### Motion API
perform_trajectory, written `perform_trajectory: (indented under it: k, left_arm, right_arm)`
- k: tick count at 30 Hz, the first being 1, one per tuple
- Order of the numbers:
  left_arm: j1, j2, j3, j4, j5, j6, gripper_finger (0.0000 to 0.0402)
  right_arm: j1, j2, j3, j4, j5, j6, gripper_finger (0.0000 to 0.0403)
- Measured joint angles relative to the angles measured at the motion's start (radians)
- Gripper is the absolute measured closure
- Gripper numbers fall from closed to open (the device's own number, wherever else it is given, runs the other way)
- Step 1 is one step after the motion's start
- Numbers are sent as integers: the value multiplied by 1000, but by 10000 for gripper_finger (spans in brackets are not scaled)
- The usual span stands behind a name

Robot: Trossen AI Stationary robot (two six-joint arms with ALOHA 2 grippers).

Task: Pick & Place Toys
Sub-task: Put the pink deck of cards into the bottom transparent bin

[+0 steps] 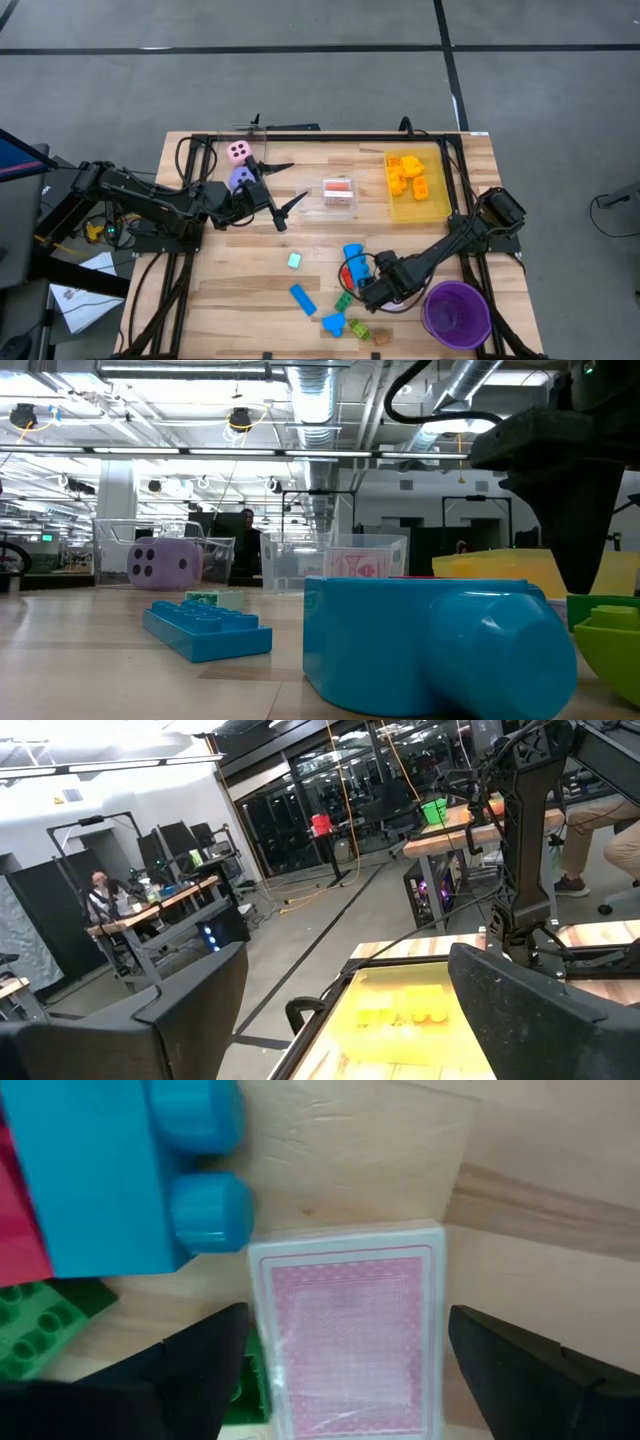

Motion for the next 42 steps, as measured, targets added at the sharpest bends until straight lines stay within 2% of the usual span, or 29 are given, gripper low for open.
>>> perform_trajectory:
  k: [28,42]
  left_arm:
    - [0,0,0,-6,0,-1,60]
    - [0,0,0,-7,0,-1,60]
  right_arm:
    - [-26,81,3,50,-56,-80,67]
    - [-25,76,1,49,-52,-132,91]
